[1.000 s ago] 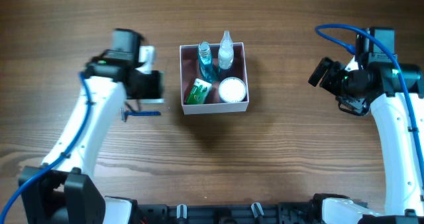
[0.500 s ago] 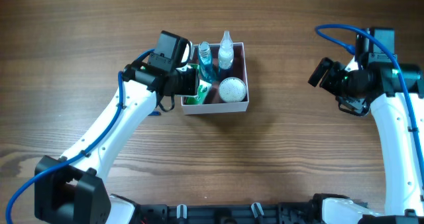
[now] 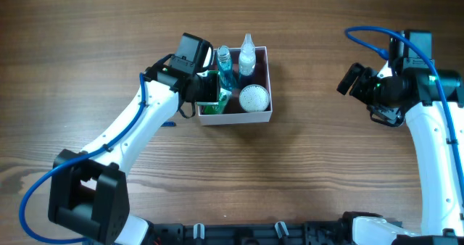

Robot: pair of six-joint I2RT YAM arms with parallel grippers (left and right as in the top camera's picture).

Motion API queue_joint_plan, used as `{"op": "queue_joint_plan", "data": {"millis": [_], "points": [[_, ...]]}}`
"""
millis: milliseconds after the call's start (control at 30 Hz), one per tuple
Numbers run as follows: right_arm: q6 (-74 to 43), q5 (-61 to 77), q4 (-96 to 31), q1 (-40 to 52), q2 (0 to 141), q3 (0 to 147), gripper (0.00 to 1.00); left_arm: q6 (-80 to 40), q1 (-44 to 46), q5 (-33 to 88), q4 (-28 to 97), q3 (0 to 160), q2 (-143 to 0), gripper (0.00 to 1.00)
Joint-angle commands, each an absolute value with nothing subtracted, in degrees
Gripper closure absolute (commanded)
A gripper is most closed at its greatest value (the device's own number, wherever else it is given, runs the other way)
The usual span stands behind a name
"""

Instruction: Pack container

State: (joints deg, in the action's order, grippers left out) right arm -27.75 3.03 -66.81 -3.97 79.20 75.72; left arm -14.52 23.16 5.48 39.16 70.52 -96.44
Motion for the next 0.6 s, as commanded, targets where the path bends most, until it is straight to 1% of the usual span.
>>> {"op": "queue_joint_plan", "data": {"millis": [0,200,333,500,567], "points": [[-27.38,3.97,-66.87,-4.10,79.40,75.40,0.00,-15.51,23.42,5.78,38.52,70.89,-98.04,0.96],[-27.38,3.95,-66.87,-4.10,79.40,75.40,0.00,-15.59,23.92,6.20,38.09,70.91,-98.04,0.95],[-27.38,3.95,-66.87,-4.10,79.40,75.40,0.00,-17.30,24.75,6.46,38.13,70.91,-98.04,0.93],[-27.40,3.95,-66.87,-4.10,79.40,75.40,0.00,-17.43,25.74,6.44,38.20,70.91,-98.04,0.94],[-27.33,3.95,-66.89,-4.10,79.40,75.40,0.00,-17.41,25.78,6.42,38.44,70.91,-98.04,0.91]]}}
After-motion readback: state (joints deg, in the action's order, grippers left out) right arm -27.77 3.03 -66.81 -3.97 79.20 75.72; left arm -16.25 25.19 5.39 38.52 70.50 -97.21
